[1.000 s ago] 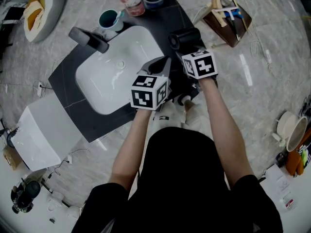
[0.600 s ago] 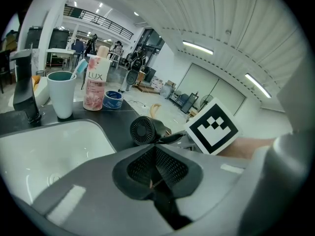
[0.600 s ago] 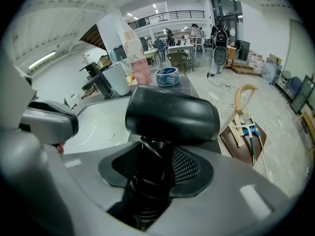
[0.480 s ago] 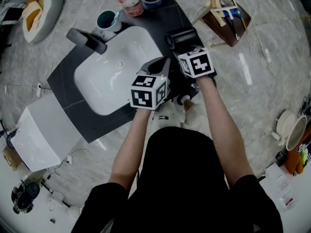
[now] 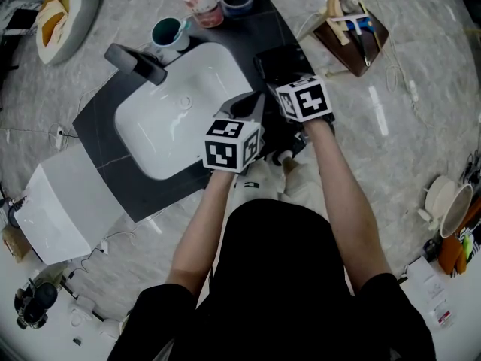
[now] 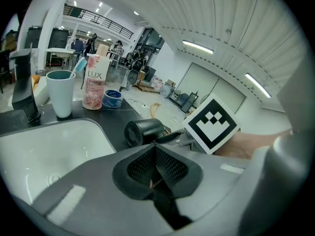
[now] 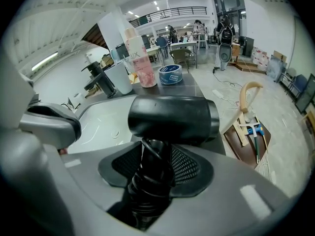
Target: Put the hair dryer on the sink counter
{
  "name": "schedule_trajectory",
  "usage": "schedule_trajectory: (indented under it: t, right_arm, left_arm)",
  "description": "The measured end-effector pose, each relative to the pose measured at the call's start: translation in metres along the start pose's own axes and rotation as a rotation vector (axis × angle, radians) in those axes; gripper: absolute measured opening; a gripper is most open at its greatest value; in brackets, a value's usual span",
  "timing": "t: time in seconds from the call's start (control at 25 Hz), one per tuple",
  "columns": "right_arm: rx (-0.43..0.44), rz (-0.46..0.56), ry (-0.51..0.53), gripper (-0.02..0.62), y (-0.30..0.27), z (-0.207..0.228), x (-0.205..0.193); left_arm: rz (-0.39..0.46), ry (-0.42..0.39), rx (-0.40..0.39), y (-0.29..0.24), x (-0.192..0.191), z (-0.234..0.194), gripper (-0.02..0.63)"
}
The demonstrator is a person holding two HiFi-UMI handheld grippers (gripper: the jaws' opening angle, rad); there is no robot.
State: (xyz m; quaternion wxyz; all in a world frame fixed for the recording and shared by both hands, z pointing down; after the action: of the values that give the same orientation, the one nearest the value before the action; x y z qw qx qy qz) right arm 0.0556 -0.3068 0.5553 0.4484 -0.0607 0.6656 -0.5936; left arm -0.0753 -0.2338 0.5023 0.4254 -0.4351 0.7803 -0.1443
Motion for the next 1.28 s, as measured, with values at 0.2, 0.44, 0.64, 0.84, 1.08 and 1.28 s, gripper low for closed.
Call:
schedule_trajectory:
  t: [0.2, 0.44, 0.64, 0.84, 1.08, 1.28]
  right_arm:
    - [0.012, 0.003, -0.005, 0.19, -0.001, 0.0, -0.001]
    - [0.001, 0.017, -0.002, 0.19, 0.009, 0.0, -0.001]
    - [-0.017, 0.043, 0.002, 0.189, 0.029, -0.002, -0.004]
    - [-0.02, 0.093, 0.015, 0.184, 0.054, -0.006, -0.009]
    - [0.005, 0.13, 0.051, 0.149, 0.083, -0.006, -0.023]
    - [0.023, 0.169, 0.079, 0.108, 0.112, -0.01, -0.042]
  left_arm:
    - [-0.002, -0.006, -0.002, -0.001, -0.001, 0.0, -0.002]
    - [0.001, -0.012, -0.003, 0.004, -0.001, 0.002, -0.002]
    - [0.008, -0.014, 0.0, 0.007, -0.001, 0.007, -0.002]
    - [0.019, -0.024, -0.004, 0.011, -0.003, 0.021, -0.002]
    - [0.039, -0.036, 0.017, 0.012, -0.012, 0.046, -0.002]
    - [0.056, -0.047, 0.035, 0.019, -0.028, 0.078, -0.002]
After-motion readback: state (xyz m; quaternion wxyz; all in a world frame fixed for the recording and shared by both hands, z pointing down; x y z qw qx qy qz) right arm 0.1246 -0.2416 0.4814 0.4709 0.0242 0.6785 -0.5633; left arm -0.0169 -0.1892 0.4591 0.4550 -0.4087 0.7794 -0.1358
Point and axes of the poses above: the fingertips, and each gripper's own axes: y backward along the fingers, z to its right, x out of its top, the point moved 9 cm from there along y, backward along the fingers, and after that the axes turned 15 degrees about y, right-handed, at the moved point
